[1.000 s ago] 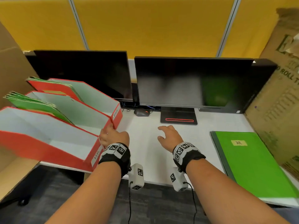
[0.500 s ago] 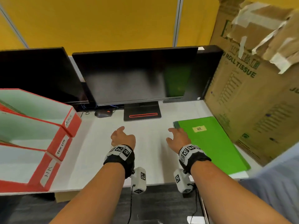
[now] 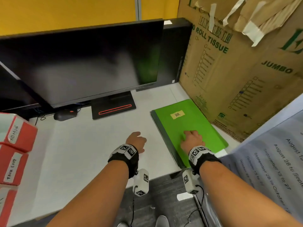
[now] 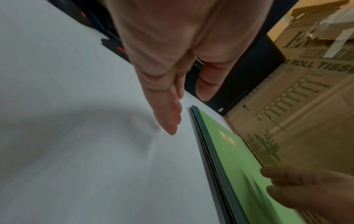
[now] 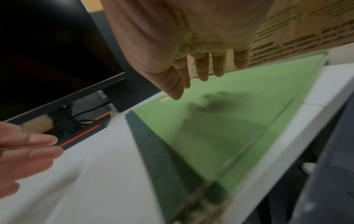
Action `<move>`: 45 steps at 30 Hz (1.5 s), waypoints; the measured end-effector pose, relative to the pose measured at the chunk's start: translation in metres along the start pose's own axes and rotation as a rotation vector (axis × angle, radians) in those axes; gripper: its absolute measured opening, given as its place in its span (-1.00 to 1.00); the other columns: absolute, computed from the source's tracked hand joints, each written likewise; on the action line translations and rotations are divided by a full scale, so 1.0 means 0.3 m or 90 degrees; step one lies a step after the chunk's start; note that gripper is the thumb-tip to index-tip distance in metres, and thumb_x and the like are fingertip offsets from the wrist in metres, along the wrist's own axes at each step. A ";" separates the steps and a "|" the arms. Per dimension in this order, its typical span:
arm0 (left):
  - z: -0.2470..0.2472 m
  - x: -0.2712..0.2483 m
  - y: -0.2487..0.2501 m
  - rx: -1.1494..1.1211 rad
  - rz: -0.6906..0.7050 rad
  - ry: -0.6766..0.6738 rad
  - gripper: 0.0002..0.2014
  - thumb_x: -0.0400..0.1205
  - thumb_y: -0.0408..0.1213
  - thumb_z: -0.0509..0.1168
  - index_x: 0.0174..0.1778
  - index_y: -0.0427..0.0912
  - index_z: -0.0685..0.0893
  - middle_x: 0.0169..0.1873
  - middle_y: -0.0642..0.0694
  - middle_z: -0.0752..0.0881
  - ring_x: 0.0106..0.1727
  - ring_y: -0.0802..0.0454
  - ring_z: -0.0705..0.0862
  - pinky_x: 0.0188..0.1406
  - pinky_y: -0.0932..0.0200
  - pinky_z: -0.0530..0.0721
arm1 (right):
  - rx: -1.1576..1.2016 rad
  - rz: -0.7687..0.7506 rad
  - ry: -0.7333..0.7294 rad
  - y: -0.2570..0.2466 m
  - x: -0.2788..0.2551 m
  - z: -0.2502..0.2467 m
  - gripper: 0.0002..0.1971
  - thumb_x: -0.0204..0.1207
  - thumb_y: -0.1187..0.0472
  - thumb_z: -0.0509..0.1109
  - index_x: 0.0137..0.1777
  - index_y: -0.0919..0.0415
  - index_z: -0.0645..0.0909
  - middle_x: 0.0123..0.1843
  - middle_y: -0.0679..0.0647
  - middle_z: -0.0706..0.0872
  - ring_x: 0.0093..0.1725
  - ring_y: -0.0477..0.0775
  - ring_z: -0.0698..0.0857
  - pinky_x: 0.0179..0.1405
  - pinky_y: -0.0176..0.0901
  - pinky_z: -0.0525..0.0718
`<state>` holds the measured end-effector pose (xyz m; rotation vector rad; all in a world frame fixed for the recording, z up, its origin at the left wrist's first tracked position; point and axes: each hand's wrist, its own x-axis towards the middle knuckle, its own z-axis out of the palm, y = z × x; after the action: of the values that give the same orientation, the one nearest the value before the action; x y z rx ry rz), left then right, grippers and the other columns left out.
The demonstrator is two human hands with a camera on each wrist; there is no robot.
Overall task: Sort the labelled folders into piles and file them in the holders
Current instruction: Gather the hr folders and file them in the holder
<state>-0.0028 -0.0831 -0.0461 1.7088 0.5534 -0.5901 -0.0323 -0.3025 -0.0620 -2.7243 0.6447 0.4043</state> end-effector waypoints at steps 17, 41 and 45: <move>0.285 0.099 -0.025 -0.031 -0.088 -0.093 -0.45 0.59 -0.44 0.32 0.53 -0.28 0.38 0.41 -0.31 0.50 0.39 -0.23 0.55 0.21 -0.21 0.66 | -0.035 0.036 -0.096 0.187 0.076 0.034 -0.23 0.38 0.27 0.35 0.59 -0.06 0.16 0.68 0.08 -0.02 0.64 0.30 0.02 0.54 0.34 0.25; -0.071 0.114 -0.151 0.176 -0.051 0.163 -0.70 0.57 -0.45 0.17 0.23 -0.28 0.44 0.12 -0.35 0.62 0.12 -0.31 0.62 0.19 -0.21 0.65 | 0.004 -0.106 -0.154 -0.035 -0.003 0.035 -0.43 0.49 -0.01 0.33 0.51 -0.05 0.31 0.50 0.13 0.21 0.49 0.27 0.24 0.42 0.20 0.43; -0.245 0.009 -0.164 0.182 -0.019 0.206 -0.53 0.60 -0.35 0.27 0.45 -0.24 0.38 0.31 -0.33 0.57 0.30 -0.31 0.57 0.20 -0.01 0.52 | 0.152 -0.085 -0.110 -0.161 -0.016 0.046 -0.19 0.47 0.09 0.37 0.65 0.06 0.04 0.60 0.20 0.15 0.55 0.31 0.26 0.51 0.04 0.35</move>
<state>-0.0258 -0.0012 -0.0704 2.0893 0.7516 -0.4298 -0.0165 -0.2547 -0.0617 -2.4562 0.4321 0.4909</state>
